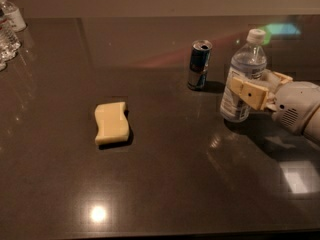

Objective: Place blue plastic bottle upright

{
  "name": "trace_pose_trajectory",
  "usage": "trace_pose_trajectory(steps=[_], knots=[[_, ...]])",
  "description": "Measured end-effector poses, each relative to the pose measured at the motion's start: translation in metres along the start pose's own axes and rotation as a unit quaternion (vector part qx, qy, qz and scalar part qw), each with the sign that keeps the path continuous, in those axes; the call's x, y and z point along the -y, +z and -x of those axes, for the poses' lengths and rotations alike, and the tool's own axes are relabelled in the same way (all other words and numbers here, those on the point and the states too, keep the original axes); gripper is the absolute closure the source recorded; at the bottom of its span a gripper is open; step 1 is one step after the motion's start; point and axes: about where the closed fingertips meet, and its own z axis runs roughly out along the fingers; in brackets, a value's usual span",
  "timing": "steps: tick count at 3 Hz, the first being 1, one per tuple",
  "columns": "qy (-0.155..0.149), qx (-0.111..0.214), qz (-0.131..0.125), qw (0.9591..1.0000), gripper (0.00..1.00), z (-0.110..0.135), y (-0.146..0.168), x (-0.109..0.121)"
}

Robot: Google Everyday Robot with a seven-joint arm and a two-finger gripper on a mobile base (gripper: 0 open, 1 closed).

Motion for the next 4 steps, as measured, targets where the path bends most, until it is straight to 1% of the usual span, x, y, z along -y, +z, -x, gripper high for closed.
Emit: trace_pose_trajectory(steps=[1,2,3,4], knots=[[0.006,-0.005,0.006,1.0,1.0,0.007,-0.001,-0.004],[0.007,-0.02,0.014,0.9997,0.84,0.014,-0.002,-0.007],[0.009,-0.038,0.022,0.999,0.6,0.018,-0.003,-0.009],[0.02,-0.041,0.021,0.9988,0.36,0.018,-0.002,-0.008]])
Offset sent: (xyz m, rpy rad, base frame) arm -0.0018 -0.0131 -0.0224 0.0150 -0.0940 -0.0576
